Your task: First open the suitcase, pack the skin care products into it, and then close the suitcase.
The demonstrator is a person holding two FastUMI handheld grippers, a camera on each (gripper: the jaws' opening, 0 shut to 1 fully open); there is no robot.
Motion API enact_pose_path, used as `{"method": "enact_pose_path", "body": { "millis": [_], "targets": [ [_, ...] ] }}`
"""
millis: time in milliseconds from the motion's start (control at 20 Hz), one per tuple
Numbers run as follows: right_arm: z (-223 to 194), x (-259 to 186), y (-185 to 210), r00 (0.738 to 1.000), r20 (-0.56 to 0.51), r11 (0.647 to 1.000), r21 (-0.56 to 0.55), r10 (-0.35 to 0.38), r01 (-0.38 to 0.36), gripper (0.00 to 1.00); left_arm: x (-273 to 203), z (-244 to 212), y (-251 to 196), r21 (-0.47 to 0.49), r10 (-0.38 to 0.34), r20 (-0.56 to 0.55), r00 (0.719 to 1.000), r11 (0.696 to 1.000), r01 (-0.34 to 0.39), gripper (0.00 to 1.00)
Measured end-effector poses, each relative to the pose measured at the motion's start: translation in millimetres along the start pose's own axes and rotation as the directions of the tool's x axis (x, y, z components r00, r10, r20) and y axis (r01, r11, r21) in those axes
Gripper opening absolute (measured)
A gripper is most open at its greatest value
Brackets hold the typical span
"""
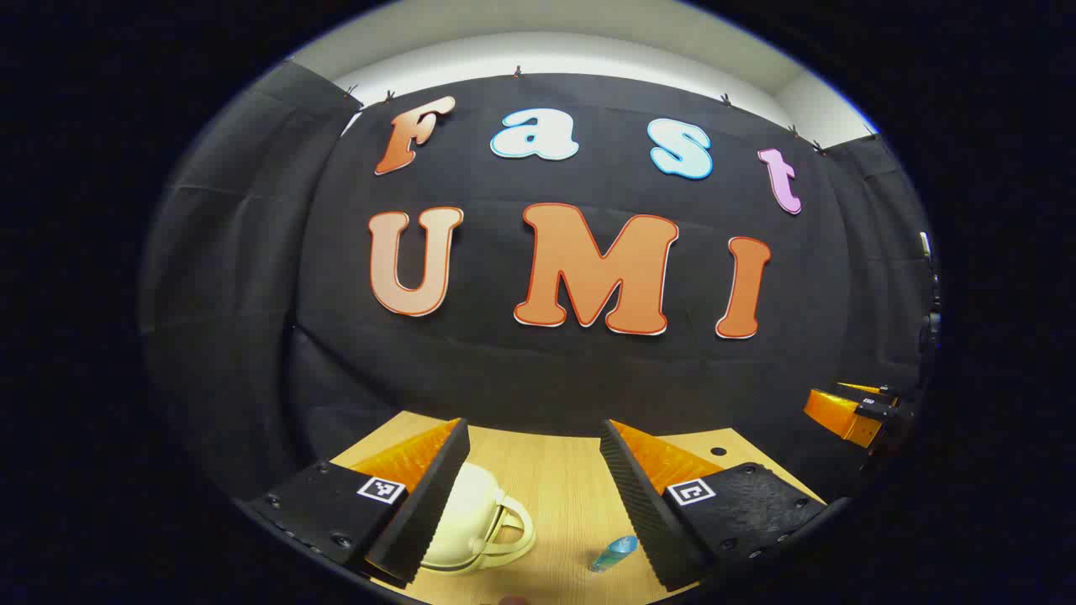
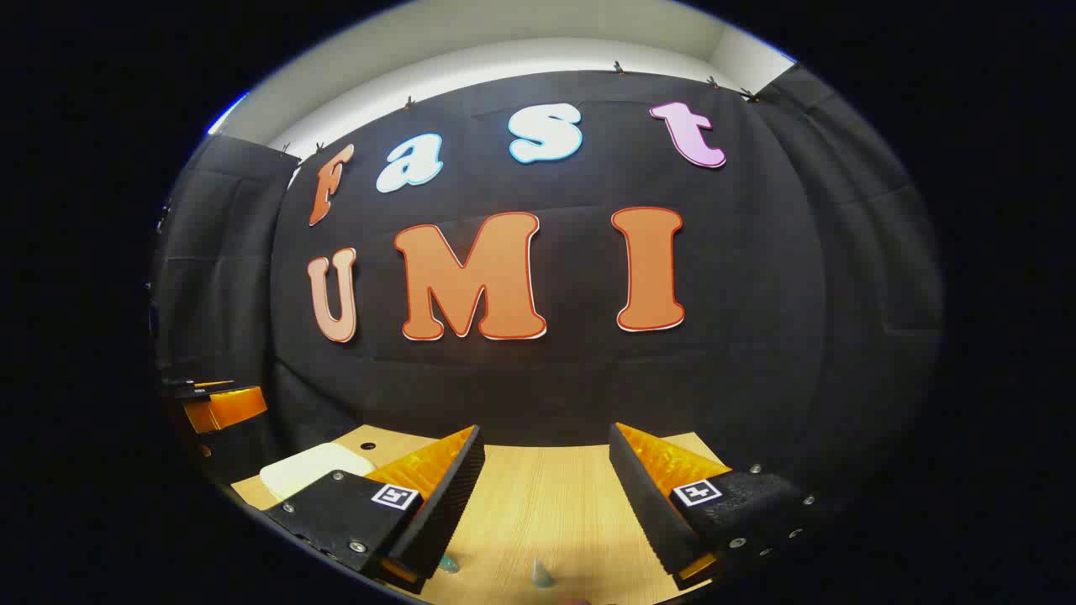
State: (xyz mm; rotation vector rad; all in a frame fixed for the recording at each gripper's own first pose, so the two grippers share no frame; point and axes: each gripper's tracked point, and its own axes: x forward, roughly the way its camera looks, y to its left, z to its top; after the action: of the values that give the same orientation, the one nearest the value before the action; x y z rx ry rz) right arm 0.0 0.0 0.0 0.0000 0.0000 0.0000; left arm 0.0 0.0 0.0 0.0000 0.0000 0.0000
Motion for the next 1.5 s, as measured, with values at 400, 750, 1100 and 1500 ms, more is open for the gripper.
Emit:
{"method": "enact_pose_path", "body": {
  "millis": [400, 750, 1100, 1500],
  "targets": [
    [-8, -18, 7, 0.99, 0.013, 0.989, -0.052, -0.139, 0.139, 0.94, 34, -15, 10, -0.027, -0.156, -0.036, 0.987, 0.987, 0.155, 0.97],
    [-8, -12, 6, 0.991, -0.009, 0.989, -0.071, -0.13, 0.129, 0.94, 47, -17, 20, -0.041, -0.112, -0.029, 0.993, 0.993, 0.111, 0.97],
    [-24, -1, 18, 0.997, -0.055, 0.996, -0.065, -0.062, 0.059, 0.94, 41, -28, 40, 0.122, -0.008, -0.029, 1.0, 0.992, 0.012, 0.97],
    [-59, -10, -10, 0.984, -0.133, 0.993, -0.035, -0.115, 0.111, 0.94, 43, -118, 29, 0.615, -0.017, -0.191, 0.982, 0.777, 0.133, 0.99]
  ]
}}
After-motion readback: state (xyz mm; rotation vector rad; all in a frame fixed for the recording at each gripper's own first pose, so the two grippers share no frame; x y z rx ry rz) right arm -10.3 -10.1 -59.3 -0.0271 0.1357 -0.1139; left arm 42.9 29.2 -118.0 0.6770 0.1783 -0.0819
